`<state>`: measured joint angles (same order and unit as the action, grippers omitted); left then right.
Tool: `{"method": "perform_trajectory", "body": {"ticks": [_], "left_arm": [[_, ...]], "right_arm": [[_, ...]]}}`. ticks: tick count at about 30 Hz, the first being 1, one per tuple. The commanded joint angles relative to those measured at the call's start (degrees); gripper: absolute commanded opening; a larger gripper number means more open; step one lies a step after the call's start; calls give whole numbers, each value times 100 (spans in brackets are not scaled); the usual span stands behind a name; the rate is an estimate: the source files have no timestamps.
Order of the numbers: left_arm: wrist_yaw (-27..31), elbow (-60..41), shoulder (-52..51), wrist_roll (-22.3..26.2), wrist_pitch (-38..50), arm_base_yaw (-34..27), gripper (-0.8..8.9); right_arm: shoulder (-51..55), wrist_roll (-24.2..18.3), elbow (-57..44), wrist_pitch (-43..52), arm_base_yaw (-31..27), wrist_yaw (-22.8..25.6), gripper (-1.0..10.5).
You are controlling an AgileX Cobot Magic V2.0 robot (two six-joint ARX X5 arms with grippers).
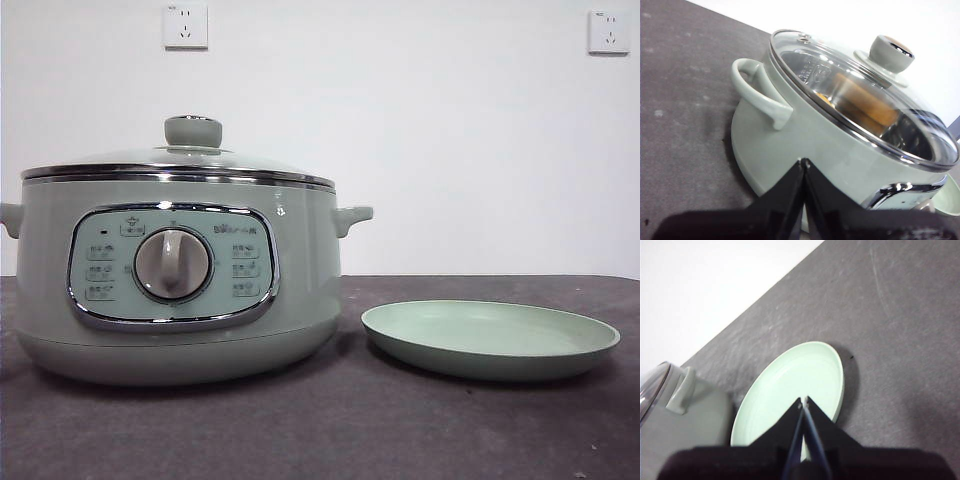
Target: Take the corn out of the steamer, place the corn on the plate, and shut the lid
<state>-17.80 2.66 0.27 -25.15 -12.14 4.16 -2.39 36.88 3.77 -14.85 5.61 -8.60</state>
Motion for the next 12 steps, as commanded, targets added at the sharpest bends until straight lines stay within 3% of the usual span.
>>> {"method": "perform_trajectory", "body": {"ticks": [1,5,12], "left_arm": [[-28,306,15,-24,-105,-13,-8],[-31,743,225,87,-385,-13,-8],[-160,1626,1169,905,-791,-11,-8]], "right_arm": [[-219,-219,267,26,-4,-57,-11],[-758,-728,734,-74,0,-197,-11],[-2153,-1696,1880,-396,4,-546,-10]]}}
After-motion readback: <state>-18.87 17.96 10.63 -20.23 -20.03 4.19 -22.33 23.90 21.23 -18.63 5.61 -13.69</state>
